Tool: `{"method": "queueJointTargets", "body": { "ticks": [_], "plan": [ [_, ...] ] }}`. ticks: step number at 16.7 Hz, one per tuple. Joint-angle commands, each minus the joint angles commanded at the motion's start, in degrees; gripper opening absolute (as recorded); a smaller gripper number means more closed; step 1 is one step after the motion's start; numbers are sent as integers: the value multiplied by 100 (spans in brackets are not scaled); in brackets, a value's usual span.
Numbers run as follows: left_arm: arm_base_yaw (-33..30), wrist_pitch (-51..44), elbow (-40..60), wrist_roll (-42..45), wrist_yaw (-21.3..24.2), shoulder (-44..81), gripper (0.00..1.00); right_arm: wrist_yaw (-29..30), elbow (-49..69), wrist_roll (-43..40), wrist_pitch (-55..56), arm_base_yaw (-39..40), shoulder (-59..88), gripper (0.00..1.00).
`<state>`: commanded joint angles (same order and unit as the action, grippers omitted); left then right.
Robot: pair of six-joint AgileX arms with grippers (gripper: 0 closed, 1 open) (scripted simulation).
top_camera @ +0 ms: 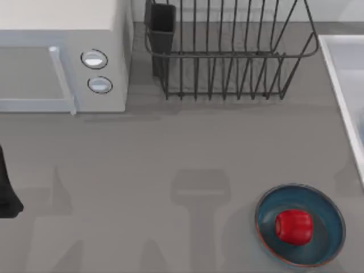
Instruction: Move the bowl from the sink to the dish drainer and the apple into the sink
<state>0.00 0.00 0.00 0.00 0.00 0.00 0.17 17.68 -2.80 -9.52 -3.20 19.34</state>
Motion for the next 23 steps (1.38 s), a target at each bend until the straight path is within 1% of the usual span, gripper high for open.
{"method": "queueJointTargets", "body": {
  "ticks": [5, 17, 20, 23],
  "plan": [
    [0, 0, 0, 0, 0, 0, 100, -24, 2310, -370, -1231, -373, 2531, 100],
    [0, 0, 0, 0, 0, 0, 100, -97, 8751, -1361, -4674, -1432, 9616, 100],
    [0, 0, 0, 0, 0, 0, 100, -125, 10039, -1551, -5360, -1640, 11023, 100],
    [0, 0, 0, 0, 0, 0, 100, -153, 10997, -1691, -5867, -1791, 12069, 100]
  ]
}}
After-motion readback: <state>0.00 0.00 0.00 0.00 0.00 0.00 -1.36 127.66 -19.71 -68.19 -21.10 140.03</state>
